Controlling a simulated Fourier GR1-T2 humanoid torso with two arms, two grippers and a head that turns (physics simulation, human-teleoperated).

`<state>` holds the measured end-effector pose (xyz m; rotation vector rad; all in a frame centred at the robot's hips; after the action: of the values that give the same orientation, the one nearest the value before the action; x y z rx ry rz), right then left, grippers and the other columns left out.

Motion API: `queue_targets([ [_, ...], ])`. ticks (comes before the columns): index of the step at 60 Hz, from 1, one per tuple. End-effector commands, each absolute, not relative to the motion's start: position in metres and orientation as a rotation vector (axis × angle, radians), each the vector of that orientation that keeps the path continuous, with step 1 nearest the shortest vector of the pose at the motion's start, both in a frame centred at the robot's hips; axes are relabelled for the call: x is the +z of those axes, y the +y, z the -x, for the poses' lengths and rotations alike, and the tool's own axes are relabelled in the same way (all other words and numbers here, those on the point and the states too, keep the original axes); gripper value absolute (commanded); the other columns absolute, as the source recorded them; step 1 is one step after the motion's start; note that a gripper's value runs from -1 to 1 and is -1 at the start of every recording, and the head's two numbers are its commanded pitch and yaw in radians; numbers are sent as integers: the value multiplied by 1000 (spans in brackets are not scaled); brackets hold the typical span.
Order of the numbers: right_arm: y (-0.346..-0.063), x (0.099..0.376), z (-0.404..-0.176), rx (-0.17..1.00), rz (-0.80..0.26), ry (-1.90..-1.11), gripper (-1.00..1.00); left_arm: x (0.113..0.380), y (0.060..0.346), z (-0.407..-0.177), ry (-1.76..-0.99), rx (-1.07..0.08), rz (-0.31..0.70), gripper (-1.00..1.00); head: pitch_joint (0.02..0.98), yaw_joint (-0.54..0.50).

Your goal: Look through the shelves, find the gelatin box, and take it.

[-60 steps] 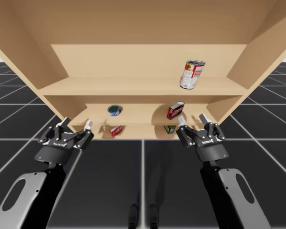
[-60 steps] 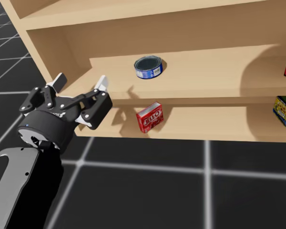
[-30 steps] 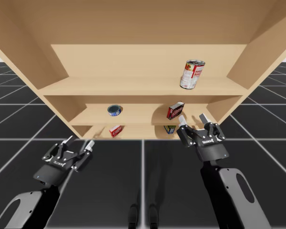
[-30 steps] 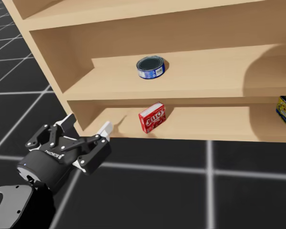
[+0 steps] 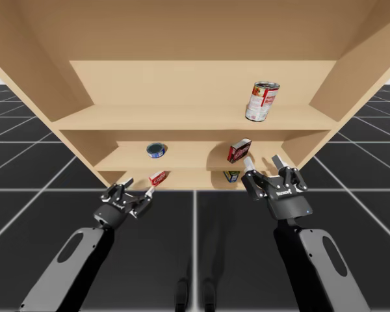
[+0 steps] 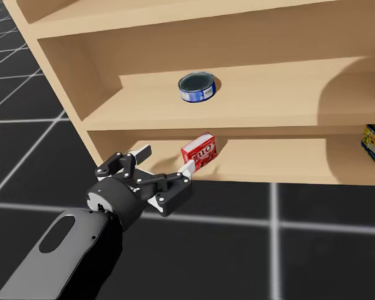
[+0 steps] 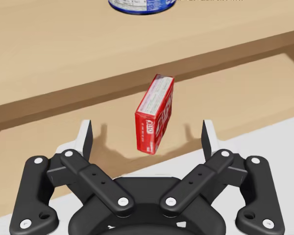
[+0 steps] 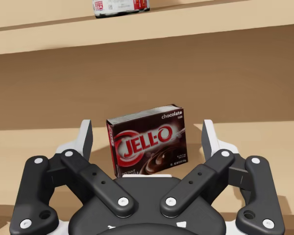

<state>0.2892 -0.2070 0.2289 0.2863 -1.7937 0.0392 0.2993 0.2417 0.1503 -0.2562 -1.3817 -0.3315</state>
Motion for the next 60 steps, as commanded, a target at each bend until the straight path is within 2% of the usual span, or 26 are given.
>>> queue_targets([
  [1,-207,229,-289,35,-293,-1793,-1000,145,223,-321,-1353,-358,266,-1000,756,275],
  [18,-208,230,-289,30,-299,-1793,-1000,132,208,-359,-1313,-341,253,-1000,762,262],
  [29,-209,230,-289,31,-300,-1793,-1000,125,204,-376,-1278,-323,268,-1000,764,258],
  [37,-210,231,-289,31,-296,-1793,-1000,121,205,-377,-1237,-330,266,-1000,766,252],
  [39,-210,231,-289,30,-296,-1793,-1000,119,205,-376,-1211,-331,260,-877,767,251],
  [40,-210,231,-289,30,-296,-1793,-1000,118,204,-376,-1207,-335,260,-480,768,250],
  [41,-210,231,-289,30,-296,-1794,-1000,118,204,-375,-1207,-337,259,-350,768,250],
  [42,-210,231,-289,30,-296,-1794,-1000,117,204,-375,-1202,-341,256,300,768,250],
  [43,-209,231,-289,31,-296,-1794,-1000,118,204,-375,-1199,-342,257,762,768,251],
  [51,-209,230,-289,31,-292,-1794,-1000,129,201,-370,-1230,-357,281,939,767,251],
  [60,-209,230,-289,30,-288,-1795,-1000,154,201,-356,-1290,-373,300,970,763,254],
])
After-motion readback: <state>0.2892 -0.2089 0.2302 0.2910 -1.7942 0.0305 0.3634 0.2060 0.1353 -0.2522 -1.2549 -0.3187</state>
